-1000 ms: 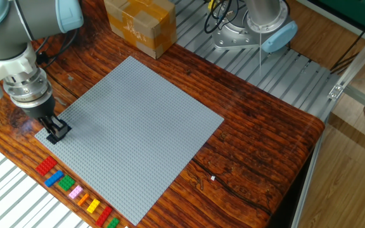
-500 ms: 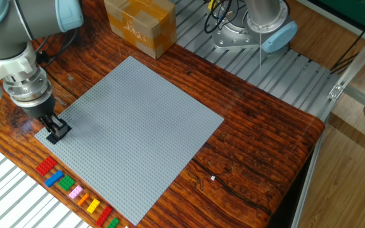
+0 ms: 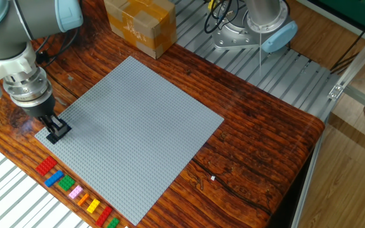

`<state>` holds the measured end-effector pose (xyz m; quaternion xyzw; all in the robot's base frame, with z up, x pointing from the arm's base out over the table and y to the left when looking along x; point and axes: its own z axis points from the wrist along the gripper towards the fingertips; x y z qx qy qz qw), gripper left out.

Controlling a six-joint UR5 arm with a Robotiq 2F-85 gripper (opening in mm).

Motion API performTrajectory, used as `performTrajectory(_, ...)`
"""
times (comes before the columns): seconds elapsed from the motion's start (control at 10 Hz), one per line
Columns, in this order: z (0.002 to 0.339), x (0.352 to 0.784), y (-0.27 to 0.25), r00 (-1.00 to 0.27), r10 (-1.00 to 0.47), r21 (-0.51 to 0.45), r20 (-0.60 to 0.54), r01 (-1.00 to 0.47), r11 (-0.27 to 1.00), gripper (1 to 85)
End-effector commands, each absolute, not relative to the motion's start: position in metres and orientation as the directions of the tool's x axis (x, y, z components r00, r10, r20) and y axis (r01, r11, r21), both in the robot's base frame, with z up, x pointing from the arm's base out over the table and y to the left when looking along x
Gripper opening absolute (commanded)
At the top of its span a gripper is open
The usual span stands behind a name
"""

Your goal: Build with small Lego blocks

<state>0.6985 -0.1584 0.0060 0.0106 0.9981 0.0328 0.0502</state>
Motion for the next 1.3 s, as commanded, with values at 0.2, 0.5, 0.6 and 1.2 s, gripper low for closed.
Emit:
performTrajectory(0.2, 0.0078, 0.7005, -0.1590, -0.994, 0.033, 0.070, -0.108, 0.026, 0.997, 36.3)
performTrajectory(0.5, 0.0090, 0.7008, -0.1579, -0.993, 0.031, 0.073, -0.111, 0.023, 0.997, 37.0)
performTrajectory(0.6, 0.0099, 0.7002, -0.1569, -0.993, 0.029, 0.075, -0.111, 0.021, 0.997, 37.3)
performTrajectory(1.2, 0.0120, 0.6981, -0.1523, -0.994, 0.002, 0.088, -0.105, -0.008, 0.996, 41.7)
